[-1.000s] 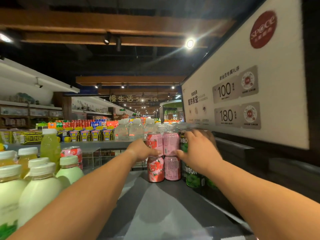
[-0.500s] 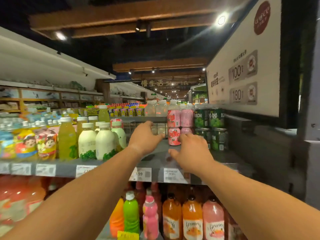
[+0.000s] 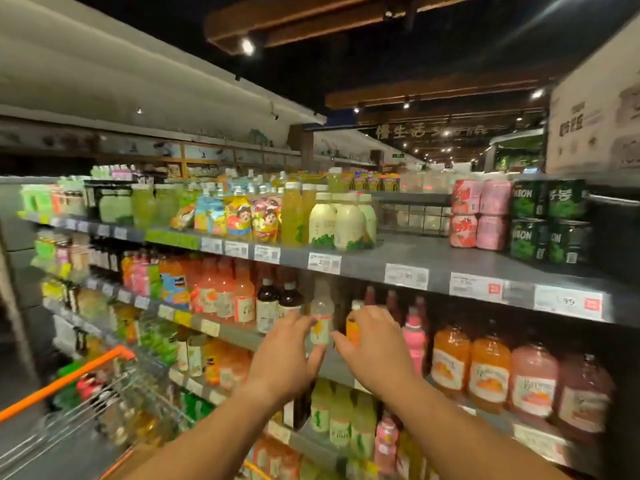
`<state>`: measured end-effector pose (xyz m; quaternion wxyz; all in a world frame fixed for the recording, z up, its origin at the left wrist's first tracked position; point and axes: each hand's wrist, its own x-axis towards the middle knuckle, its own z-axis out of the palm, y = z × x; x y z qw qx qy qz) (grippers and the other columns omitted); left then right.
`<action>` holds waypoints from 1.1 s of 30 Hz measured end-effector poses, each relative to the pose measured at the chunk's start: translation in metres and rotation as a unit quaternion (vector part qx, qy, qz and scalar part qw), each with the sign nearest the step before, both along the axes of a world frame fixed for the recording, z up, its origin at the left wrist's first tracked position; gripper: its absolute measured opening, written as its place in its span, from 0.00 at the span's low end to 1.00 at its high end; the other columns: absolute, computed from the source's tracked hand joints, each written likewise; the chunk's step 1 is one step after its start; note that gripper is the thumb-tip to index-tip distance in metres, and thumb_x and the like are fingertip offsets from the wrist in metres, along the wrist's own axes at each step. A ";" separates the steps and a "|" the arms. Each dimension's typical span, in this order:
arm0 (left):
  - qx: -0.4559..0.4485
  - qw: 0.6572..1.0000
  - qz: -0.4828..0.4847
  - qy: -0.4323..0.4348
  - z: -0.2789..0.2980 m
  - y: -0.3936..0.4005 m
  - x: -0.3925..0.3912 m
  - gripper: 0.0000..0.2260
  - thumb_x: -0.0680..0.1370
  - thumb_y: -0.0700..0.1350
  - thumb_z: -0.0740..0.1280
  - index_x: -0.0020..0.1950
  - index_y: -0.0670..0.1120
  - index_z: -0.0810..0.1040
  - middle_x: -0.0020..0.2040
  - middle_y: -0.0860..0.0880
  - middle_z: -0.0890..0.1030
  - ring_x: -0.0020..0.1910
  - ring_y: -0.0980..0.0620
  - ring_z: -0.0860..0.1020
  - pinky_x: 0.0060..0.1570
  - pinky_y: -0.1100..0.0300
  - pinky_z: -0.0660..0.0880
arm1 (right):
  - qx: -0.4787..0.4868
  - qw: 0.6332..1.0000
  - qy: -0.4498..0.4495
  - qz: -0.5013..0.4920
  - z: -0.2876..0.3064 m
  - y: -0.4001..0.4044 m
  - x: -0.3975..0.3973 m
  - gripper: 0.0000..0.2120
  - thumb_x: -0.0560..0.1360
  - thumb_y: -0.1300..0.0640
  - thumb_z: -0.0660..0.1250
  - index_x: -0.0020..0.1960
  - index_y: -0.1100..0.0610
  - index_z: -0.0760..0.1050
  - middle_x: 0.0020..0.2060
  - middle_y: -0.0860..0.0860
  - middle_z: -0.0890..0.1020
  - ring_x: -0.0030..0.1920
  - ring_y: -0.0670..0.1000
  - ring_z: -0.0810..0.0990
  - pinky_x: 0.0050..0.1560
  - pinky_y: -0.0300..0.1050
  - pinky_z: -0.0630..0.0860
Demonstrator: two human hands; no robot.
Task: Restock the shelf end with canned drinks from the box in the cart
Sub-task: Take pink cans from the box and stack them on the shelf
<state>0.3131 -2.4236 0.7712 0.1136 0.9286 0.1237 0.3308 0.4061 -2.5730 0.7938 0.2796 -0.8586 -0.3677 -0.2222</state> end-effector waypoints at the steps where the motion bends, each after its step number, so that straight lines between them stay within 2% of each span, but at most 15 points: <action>1: -0.030 0.999 0.026 0.019 -0.021 0.013 -0.021 0.19 0.76 0.58 0.66 0.64 0.52 0.75 0.57 0.52 0.76 0.59 0.50 0.75 0.57 0.57 0.72 | -0.025 0.999 0.021 0.013 -0.018 0.015 -0.016 0.19 0.73 0.39 0.65 0.54 0.53 0.77 0.51 0.50 0.77 0.56 0.54 0.74 0.57 0.49 0.71; 4: -0.116 0.985 0.105 0.077 -0.085 0.051 -0.086 0.18 0.76 0.55 0.67 0.64 0.49 0.76 0.57 0.49 0.77 0.60 0.46 0.75 0.59 0.53 0.73 | -0.079 0.992 0.078 0.054 -0.076 0.059 -0.070 0.20 0.73 0.39 0.64 0.54 0.54 0.76 0.52 0.53 0.77 0.56 0.56 0.74 0.56 0.50 0.72; 8: -0.202 0.946 0.208 0.142 -0.157 0.082 -0.165 0.20 0.76 0.54 0.67 0.65 0.46 0.75 0.59 0.44 0.77 0.62 0.43 0.75 0.60 0.53 0.72 | -0.126 0.976 0.145 0.102 -0.152 0.104 -0.139 0.22 0.73 0.40 0.65 0.56 0.56 0.76 0.55 0.55 0.77 0.57 0.58 0.75 0.54 0.50 0.73; 13: -0.275 0.906 0.262 0.186 -0.219 0.086 -0.235 0.17 0.76 0.54 0.66 0.60 0.46 0.75 0.59 0.44 0.77 0.59 0.41 0.77 0.54 0.50 0.74 | -0.185 0.951 0.208 0.135 -0.226 0.133 -0.198 0.24 0.74 0.39 0.64 0.61 0.55 0.74 0.57 0.54 0.76 0.60 0.57 0.73 0.61 0.51 0.71; 17: -0.309 0.884 0.280 0.213 -0.255 0.087 -0.263 0.17 0.76 0.52 0.66 0.62 0.46 0.74 0.59 0.44 0.78 0.59 0.42 0.77 0.55 0.51 0.75 | -0.223 0.941 0.212 0.138 -0.263 0.146 -0.217 0.23 0.75 0.39 0.63 0.60 0.56 0.74 0.57 0.54 0.77 0.58 0.56 0.75 0.58 0.51 0.73; 22: -0.364 0.857 0.299 0.208 -0.289 0.102 -0.263 0.13 0.76 0.52 0.64 0.56 0.46 0.77 0.54 0.43 0.79 0.55 0.41 0.78 0.52 0.52 0.76 | -0.246 0.925 0.246 0.155 -0.296 0.165 -0.204 0.22 0.75 0.41 0.63 0.59 0.56 0.75 0.55 0.54 0.77 0.56 0.56 0.75 0.56 0.51 0.74; 26: -0.384 0.844 0.311 0.209 -0.315 0.123 -0.241 0.12 0.76 0.49 0.65 0.57 0.46 0.78 0.54 0.41 0.80 0.55 0.39 0.78 0.52 0.53 0.75 | -0.259 0.911 0.277 0.165 -0.323 0.190 -0.178 0.20 0.74 0.46 0.65 0.59 0.58 0.75 0.54 0.55 0.76 0.55 0.58 0.76 0.54 0.52 0.75; 30: -0.402 0.821 0.334 0.230 -0.344 0.151 -0.201 0.18 0.78 0.47 0.66 0.66 0.45 0.74 0.60 0.42 0.77 0.62 0.43 0.75 0.61 0.56 0.70 | -0.296 0.892 0.280 0.196 -0.350 0.233 -0.139 0.18 0.75 0.47 0.63 0.56 0.60 0.74 0.51 0.56 0.76 0.53 0.57 0.77 0.56 0.50 0.75; 31: -0.410 0.812 0.336 0.245 -0.351 0.159 -0.190 0.19 0.78 0.47 0.66 0.67 0.44 0.73 0.62 0.42 0.76 0.63 0.43 0.74 0.63 0.56 0.68 | -0.305 0.889 0.272 0.206 -0.356 0.244 -0.130 0.18 0.75 0.47 0.63 0.54 0.61 0.75 0.46 0.55 0.77 0.50 0.57 0.78 0.51 0.47 0.76; 33: -0.454 0.776 0.355 0.257 -0.368 0.174 -0.169 0.19 0.77 0.48 0.67 0.66 0.43 0.73 0.63 0.41 0.75 0.63 0.42 0.75 0.64 0.55 0.71 | -0.307 0.885 0.280 0.212 -0.372 0.264 -0.111 0.14 0.73 0.49 0.66 0.51 0.59 0.77 0.38 0.48 0.75 0.44 0.54 0.80 0.40 0.34 0.73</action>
